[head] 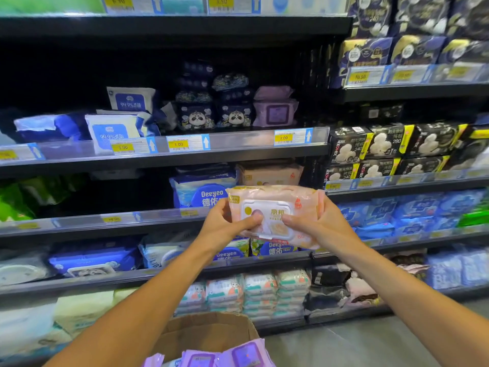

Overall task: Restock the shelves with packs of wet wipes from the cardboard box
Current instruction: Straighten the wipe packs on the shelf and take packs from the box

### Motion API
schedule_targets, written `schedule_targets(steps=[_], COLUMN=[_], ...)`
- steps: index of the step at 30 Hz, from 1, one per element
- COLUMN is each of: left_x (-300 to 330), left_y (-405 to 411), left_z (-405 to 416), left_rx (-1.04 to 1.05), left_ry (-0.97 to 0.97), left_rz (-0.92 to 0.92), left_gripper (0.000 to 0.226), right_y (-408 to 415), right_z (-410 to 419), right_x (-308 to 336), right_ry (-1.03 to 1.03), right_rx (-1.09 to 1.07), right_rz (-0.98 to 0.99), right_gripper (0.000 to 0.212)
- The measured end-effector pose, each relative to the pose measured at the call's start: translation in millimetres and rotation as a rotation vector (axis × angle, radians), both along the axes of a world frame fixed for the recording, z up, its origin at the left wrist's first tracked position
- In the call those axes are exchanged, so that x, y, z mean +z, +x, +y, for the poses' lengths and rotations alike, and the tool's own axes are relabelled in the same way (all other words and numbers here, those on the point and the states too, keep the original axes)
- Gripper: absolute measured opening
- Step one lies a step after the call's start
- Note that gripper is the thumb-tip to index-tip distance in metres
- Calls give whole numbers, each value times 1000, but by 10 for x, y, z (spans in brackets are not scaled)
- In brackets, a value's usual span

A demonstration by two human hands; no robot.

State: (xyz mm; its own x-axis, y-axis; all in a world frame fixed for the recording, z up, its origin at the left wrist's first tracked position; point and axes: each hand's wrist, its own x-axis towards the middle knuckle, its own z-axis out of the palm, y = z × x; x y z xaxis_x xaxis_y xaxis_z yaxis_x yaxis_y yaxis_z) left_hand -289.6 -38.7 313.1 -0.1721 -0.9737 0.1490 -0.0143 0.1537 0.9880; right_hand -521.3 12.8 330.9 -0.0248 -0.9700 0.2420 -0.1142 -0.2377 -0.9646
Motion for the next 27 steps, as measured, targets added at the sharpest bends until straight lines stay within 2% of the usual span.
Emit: schedule_targets(steps=[3,6,9,19,23,27], left_x=[61,134,178,73,43,46], left_y=[-61,-162,-279,-499,-528,-573], left_z=[-155,-333,-459,-767,-906,-1013], left_rx=[90,148,192,305,372,438], left_ry=[-79,-145,-179,-289,-306,-316], left_rz=[-17,-65,-61,-100,-165,-268], left_gripper=[66,74,77,79,75,74], right_y=[-41,-4,4,-18,-38,-23], right_z=[-120,-270,-451,-919,-1132,-1297], right_x=[25,2,-6,-224,-315,-334], right_ry=[-85,-164,-229,-306,-288,-302], right_rx=[2,-156,-259,-392,-472,-508], right_rz=[101,181,204,190,234,238], right_gripper=[53,40,41,53,63,62])
